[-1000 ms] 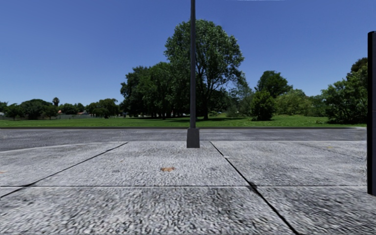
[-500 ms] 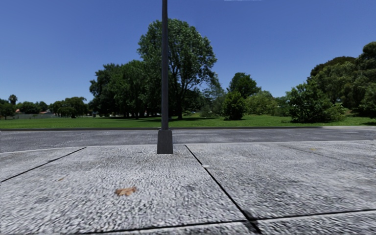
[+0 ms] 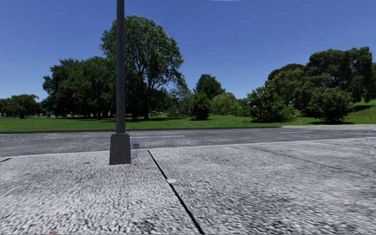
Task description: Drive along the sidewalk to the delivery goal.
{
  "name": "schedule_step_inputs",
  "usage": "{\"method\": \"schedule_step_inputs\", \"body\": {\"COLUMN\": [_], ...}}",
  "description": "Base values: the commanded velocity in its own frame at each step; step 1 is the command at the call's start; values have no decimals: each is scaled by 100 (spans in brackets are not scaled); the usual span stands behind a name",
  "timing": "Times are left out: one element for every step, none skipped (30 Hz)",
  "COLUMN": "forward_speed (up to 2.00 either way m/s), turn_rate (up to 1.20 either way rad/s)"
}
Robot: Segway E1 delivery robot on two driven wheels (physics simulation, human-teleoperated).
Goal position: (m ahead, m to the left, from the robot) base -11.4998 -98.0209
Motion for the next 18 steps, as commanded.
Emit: {"method": "schedule_step_inputs", "body": {"forward_speed": [140, 140, 140, 140, 140, 140, 140, 140, 140, 140, 140, 140, 140, 140, 140, 140, 140, 140], "turn_rate": [-51, -53, -54, -55, -56, -56, -57, -57, -57, -57, -57, -57, -57, -57, -57, -57, -57, -57]}}
